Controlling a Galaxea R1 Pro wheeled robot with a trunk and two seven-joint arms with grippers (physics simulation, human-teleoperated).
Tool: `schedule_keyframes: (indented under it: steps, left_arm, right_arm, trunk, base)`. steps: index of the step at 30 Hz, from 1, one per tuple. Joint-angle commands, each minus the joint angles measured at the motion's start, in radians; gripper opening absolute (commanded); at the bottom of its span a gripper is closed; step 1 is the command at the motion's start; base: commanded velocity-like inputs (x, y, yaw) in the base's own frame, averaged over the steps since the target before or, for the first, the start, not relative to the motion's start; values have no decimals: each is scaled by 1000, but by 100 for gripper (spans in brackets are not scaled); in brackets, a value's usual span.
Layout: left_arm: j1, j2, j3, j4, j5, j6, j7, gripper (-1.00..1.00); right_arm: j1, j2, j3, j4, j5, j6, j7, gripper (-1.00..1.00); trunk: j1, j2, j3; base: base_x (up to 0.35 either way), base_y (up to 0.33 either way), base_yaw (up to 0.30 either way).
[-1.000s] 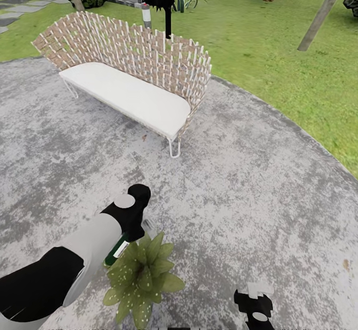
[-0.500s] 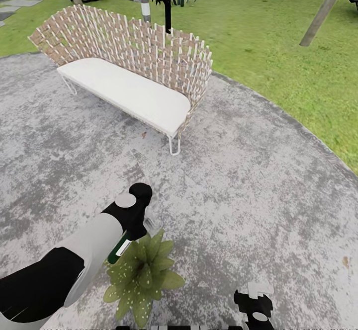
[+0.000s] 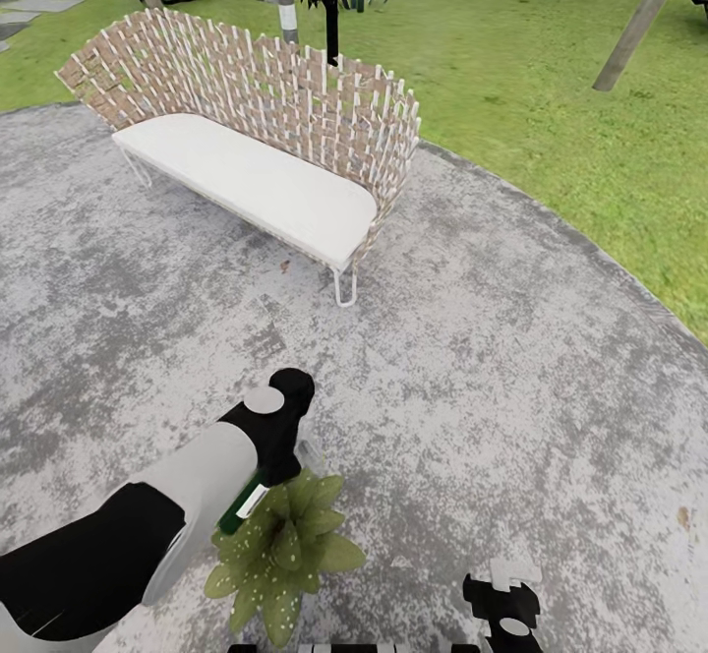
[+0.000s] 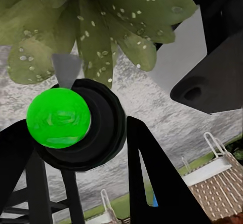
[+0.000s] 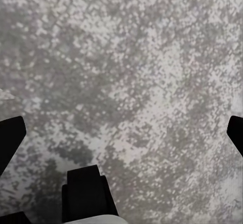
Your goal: Pick up the pesticide atomizer in the garden and spray insectifuge to fully cover both potted plants in the garden.
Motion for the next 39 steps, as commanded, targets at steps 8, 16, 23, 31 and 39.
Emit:
schedule_keyframes:
  steps: [8,16,23,31,39]
  left_arm:
    - [0,0,1,-12,-9,9,-10,-100]
    - [6,0,0,7,-8,6,-10,-100]
    - [2,28,-3,13,-8,3,-10,-100]
    - [13,0,2,12,-7,7,-10,-100]
    - [8,0,-3,28,-7,5,-10,-100]
  right_arm:
    - [-1,1,-7,6,8,-4,0,100]
    - [-1,2,-7,8,8,-4,0,100]
    - [-1,2,-7,23,6,-4,0,100]
    - [-1,2,-7,24,6,-5,0,100]
    - [-1,2,-7,28,6,-6,0,100]
  trunk:
    - [0,0,2]
    - [0,0,4]
    - [0,0,4]
    - [0,0,4]
    - [0,0,4]
  base:
    - [-147,2,-139]
    - [-168,41,-91]
    - [-2,1,-139]
    - [0,0,-12]
    - [-95,-25,0]
